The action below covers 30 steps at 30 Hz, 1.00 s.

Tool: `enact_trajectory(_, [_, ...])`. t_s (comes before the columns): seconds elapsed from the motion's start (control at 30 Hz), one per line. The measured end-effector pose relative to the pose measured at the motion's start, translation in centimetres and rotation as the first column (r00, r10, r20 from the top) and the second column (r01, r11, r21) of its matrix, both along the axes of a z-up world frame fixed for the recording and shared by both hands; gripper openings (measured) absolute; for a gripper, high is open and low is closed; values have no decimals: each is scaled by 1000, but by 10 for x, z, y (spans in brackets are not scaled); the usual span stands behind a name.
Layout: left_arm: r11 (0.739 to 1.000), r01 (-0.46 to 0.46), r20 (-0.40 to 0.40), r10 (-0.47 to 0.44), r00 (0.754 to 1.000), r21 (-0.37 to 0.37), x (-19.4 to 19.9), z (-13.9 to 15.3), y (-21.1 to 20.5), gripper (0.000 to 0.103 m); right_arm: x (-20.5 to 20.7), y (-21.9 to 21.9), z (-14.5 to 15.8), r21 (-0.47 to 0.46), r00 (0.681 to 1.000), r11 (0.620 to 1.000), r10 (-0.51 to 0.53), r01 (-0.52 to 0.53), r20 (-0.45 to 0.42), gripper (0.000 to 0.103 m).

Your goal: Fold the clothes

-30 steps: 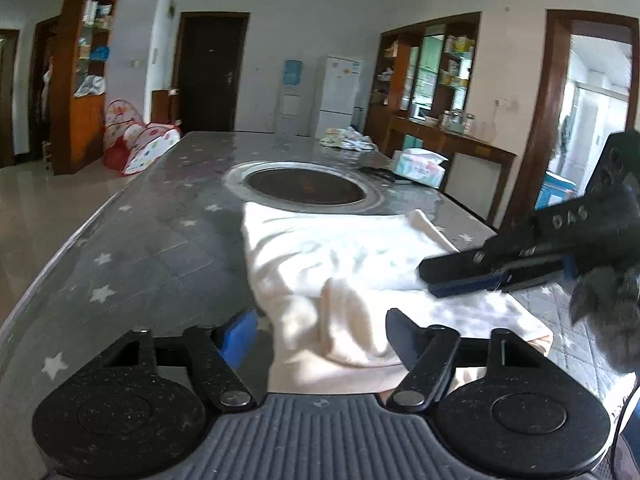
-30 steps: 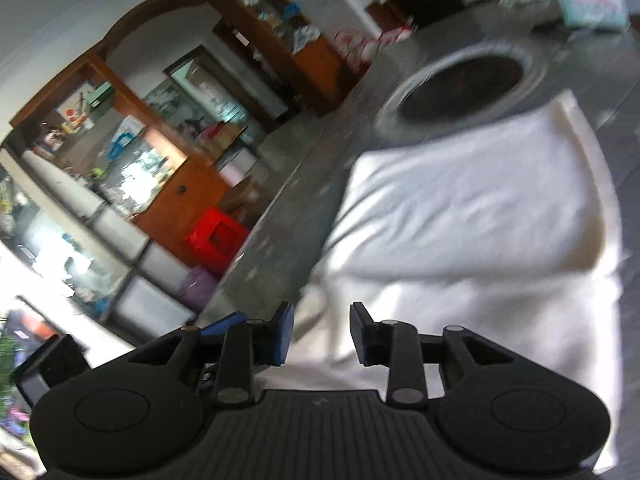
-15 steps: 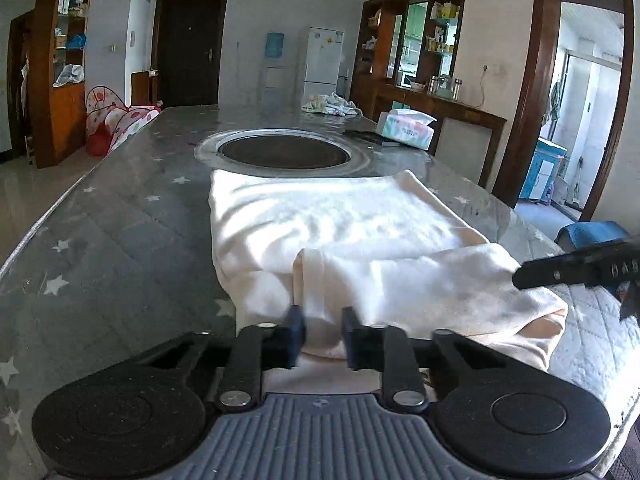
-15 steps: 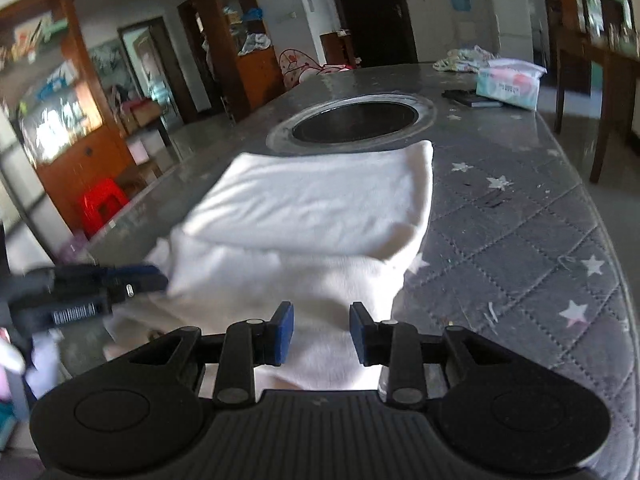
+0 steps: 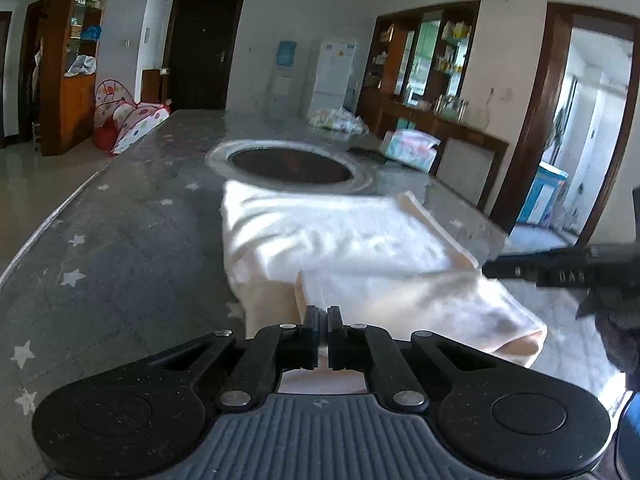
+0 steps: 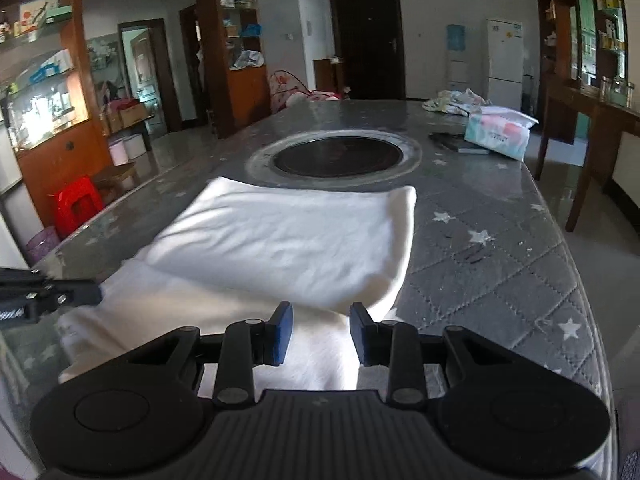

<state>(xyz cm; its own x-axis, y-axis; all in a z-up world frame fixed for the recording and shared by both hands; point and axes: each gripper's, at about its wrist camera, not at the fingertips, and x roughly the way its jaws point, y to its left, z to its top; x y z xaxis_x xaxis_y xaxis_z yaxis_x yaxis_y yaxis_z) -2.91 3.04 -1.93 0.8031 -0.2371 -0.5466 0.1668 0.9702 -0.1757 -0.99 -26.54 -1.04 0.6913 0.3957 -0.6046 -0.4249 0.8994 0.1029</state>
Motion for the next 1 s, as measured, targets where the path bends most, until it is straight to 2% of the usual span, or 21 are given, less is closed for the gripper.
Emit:
enact_trajectory(0.2, [999, -3, -28, 5, 1000, 49, 2, -1, 2, 9, 8, -2, -14, -31, 1000, 999, -23, 23, -18, 31])
enact_trajectory(0.43, [997, 66, 29, -67, 997, 32, 16, 16, -11, 9, -10, 2, 0, -53, 999, 998, 19, -17, 33, 31])
enact_trajectory(0.63, [993, 96, -5, -96, 995, 63, 43, 3, -24, 9, -30, 9, -2, -101, 996, 992, 83, -80, 28, 32])
enact_trajectory(0.87, [993, 92, -35, -90, 995, 74, 42, -14, -19, 9, -51, 12, -12, -181, 990, 975, 134, -126, 32, 38])
enact_trajectory(0.93, [993, 92, -33, -89, 995, 70, 38, -11, -19, 12, -55, 11, -10, -186, 990, 975, 135, -125, 45, 38])
enact_trajectory(1.0, [992, 103, -17, -102, 995, 73, 32, -6, -19, 20, -58, 11, -6, -184, 988, 975, 140, -127, 61, 39])
